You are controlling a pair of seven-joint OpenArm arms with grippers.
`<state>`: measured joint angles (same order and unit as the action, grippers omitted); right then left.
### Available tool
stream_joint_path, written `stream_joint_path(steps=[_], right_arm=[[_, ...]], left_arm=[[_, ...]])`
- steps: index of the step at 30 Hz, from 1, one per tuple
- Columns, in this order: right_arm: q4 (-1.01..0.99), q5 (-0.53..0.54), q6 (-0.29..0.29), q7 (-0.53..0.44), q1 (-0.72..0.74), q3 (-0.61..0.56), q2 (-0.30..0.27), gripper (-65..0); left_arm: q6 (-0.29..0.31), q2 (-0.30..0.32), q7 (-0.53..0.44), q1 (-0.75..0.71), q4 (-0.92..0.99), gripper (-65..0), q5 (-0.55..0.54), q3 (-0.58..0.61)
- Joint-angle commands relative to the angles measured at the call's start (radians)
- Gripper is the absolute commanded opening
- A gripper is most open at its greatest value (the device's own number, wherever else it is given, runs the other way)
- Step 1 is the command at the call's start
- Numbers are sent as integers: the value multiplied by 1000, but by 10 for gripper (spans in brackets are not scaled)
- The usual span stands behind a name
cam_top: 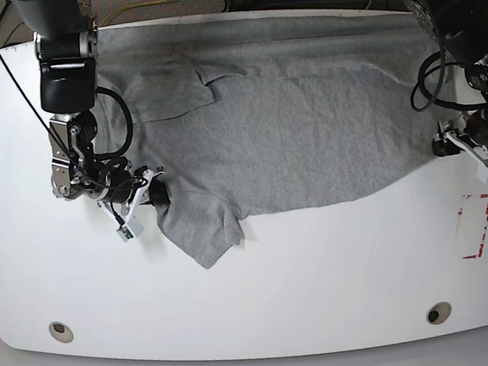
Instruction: Layout the t-shirt on the table in an organized manner, then fold the t-shirt properly
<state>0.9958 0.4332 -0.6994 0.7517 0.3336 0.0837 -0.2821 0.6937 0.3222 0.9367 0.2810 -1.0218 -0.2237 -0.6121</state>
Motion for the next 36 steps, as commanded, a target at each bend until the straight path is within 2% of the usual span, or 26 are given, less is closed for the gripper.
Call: stream_joint_path(steps=[1,4,9,12,14,21,33,36], right_arm=[[10,-12,1,21,11,0,-10,-645],[10,-12,1,21,11,0,-10,-645],[15,-12,1,21,11,1,-10,-645],[30,-17,1,21,9,1,-10,-645],[44,-17,1,21,8,0,-10,-645],[51,-17,1,21,8,-2,-10,-647],[51,-17,1,24,8,-2,-13,-648],[51,-14,1,25,8,0,-13,-648]], left_arm=[[4,1,20,8,-7,-256,2,2],[4,-1,20,8,-7,-296,2,4],[4,-2,20,10,-7,-496,2,4],[4,-2,17,10,-7,-585,2,4],[4,-2,15,10,-7,-621,2,4],[4,-2,14,10,-27,-622,0,4],[4,-44,23,-38,-248,-624,5,8],[4,-44,34,-58,-308,-624,2,57]])
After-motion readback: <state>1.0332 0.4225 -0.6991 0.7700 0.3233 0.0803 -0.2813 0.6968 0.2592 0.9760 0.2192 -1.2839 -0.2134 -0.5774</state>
